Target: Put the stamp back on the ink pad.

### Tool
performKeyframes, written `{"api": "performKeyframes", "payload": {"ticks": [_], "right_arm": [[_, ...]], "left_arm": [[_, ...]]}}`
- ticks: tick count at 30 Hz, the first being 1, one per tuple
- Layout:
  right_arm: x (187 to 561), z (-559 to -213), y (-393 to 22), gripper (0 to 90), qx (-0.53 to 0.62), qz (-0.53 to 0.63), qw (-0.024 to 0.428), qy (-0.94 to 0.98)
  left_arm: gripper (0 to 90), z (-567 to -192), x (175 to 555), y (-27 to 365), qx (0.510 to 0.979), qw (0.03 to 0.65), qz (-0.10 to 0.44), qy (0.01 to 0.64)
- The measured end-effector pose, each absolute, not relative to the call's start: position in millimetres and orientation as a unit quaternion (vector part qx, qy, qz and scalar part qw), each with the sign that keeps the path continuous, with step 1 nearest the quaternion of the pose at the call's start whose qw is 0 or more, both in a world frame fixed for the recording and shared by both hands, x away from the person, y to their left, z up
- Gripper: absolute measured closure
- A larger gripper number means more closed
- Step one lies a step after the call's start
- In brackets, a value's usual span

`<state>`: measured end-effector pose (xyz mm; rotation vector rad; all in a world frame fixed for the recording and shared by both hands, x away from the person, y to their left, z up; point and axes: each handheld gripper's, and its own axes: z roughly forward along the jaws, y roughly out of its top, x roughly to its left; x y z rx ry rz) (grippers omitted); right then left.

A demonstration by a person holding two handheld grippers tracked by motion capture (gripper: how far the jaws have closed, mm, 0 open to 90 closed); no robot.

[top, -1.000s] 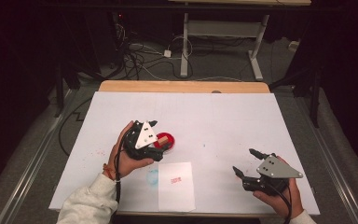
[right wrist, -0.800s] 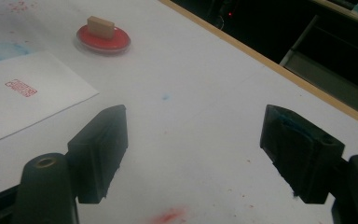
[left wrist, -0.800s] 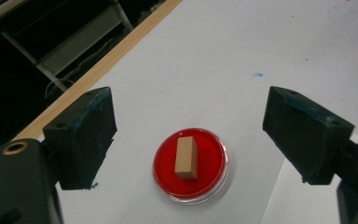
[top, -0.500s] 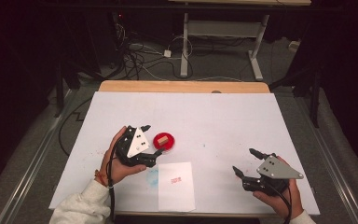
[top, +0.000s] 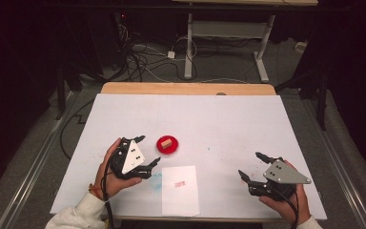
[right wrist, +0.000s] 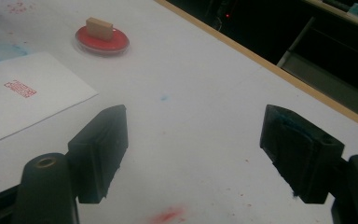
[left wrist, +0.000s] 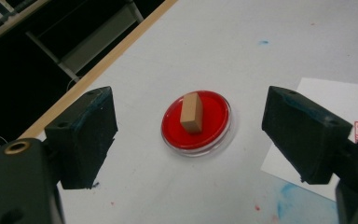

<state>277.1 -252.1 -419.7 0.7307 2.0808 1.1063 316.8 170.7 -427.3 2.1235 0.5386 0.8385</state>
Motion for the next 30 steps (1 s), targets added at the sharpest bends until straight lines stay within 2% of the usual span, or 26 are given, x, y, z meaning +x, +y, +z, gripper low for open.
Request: {"api": "performKeyframes", "payload": {"ticks": [5, 17, 24, 30], "right_arm": [[276.9, -420.6, -254.1, 23.8, 0.282, 0.422, 0.331, 0.796], [276.7, -423.5, -256.7, 23.6, 0.289, 0.42, 0.329, 0.795], [278.3, -424.1, -255.0, 23.6, 0.288, 0.421, 0.326, 0.796], [279.3, -424.6, -252.8, 23.6, 0.285, 0.421, 0.324, 0.798]], "left_arm": [[17.4, -437.7, 313.4, 185.6, 0.83, 0.398, 0.311, 0.239], [17.4, -461.8, 304.0, 206.1, 0.845, 0.357, 0.304, 0.257], [17.4, -465.9, 296.4, 225.1, 0.837, 0.366, 0.295, 0.281], [17.3, -465.5, 294.1, 224.9, 0.838, 0.364, 0.295, 0.279]]}}
